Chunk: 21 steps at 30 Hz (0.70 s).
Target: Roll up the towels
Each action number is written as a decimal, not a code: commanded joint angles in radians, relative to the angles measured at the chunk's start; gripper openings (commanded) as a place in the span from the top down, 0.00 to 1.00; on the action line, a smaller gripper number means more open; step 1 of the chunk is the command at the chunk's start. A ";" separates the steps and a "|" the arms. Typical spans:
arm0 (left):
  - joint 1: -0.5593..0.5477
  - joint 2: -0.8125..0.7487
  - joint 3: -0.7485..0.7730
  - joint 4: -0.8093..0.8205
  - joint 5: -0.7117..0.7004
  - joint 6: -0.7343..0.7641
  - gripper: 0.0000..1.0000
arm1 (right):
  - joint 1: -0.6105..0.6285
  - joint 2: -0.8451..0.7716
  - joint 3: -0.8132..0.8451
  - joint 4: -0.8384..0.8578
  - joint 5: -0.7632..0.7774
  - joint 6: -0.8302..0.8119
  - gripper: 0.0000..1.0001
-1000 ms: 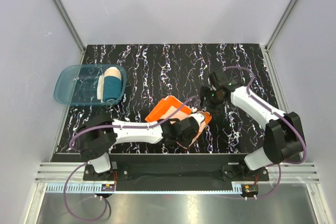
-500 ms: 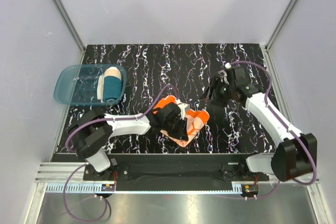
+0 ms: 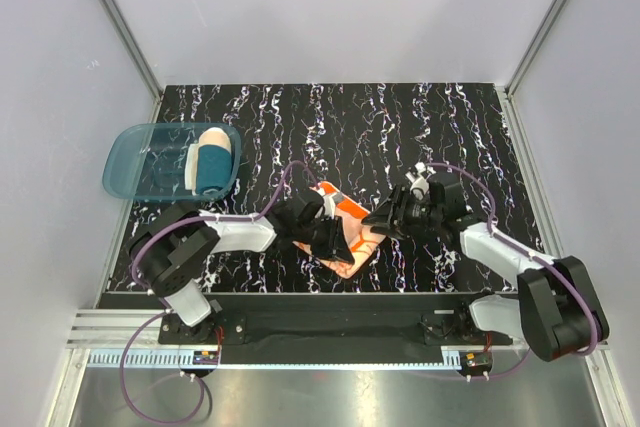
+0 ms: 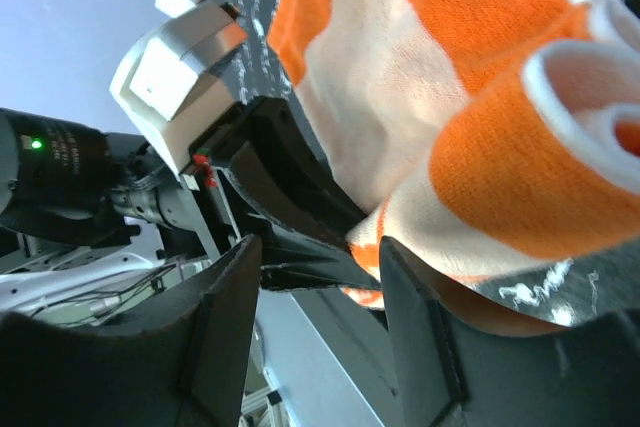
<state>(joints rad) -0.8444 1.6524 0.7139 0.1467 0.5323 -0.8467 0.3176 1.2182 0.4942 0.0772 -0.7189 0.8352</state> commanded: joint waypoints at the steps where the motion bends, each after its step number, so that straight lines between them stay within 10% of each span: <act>1: 0.013 0.026 -0.021 0.042 0.037 -0.043 0.94 | 0.014 0.039 -0.034 0.295 -0.062 0.080 0.43; 21: 0.064 0.031 -0.123 0.148 0.025 -0.123 0.73 | 0.021 0.464 -0.068 0.588 -0.033 0.033 0.52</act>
<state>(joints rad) -0.7879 1.6840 0.6205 0.3397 0.6041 -0.9791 0.3340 1.6276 0.4225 0.6403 -0.7990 0.8993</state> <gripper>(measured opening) 0.259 0.483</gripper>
